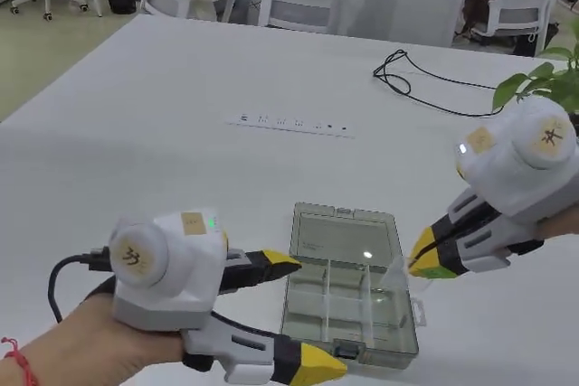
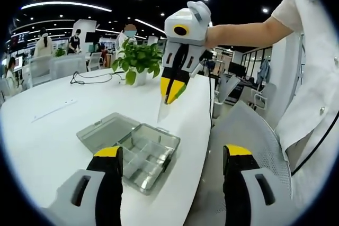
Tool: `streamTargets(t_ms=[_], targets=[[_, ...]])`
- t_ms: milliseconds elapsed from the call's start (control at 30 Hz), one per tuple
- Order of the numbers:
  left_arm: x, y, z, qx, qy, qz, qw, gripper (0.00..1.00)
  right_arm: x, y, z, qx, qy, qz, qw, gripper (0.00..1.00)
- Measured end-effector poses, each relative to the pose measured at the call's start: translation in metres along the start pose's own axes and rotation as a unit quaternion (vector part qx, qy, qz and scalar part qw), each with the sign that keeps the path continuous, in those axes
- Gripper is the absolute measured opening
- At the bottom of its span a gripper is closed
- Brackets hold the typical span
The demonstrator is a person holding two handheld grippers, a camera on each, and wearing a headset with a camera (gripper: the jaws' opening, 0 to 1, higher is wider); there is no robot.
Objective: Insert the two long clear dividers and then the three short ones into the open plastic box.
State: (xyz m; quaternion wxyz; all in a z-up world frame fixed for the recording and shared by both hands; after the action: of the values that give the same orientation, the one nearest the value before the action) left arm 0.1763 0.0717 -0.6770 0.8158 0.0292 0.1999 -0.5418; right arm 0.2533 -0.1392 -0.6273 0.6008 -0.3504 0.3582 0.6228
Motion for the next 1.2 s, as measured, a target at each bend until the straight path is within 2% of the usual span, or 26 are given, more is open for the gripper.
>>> streamTargets(t_ms=[133,300,400,700,1200], targets=[[-0.004,0.008,-0.007,0.002,0.008,0.022,0.9997,0.91,0.014,-0.006,-0.007,0.001,0.011,0.000,0.9999,0.03],[-0.008,0.012,-0.011,-0.004,0.007,0.032,0.9995,1.00,0.028,-0.011,-0.016,0.003,0.024,-0.001,0.9997,0.03],[-0.010,0.013,-0.013,-0.003,0.014,0.034,0.9993,1.00,0.034,-0.013,-0.021,0.000,0.035,0.001,0.9994,0.03],[-0.011,0.014,-0.015,-0.011,0.010,0.038,0.9992,1.00,0.040,-0.019,-0.024,-0.004,0.043,0.004,0.9990,0.03],[-0.010,0.013,-0.016,-0.015,0.008,0.038,0.9991,1.00,0.049,-0.021,-0.028,0.004,0.045,0.011,0.9989,0.03]])
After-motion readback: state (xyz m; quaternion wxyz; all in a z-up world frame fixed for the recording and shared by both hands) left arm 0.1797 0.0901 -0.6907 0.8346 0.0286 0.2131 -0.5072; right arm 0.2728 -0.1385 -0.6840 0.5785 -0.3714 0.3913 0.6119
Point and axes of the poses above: the centre of the closed fingertips' face, and the gripper's own axes: x roughly forward along the fingers, y roughly to its left, z roughly out of its top, the point moved 10 cm from there along -x, roughly backward along the fingers, and after that the axes turned 2 degrees about z, right-handed, at the moved point
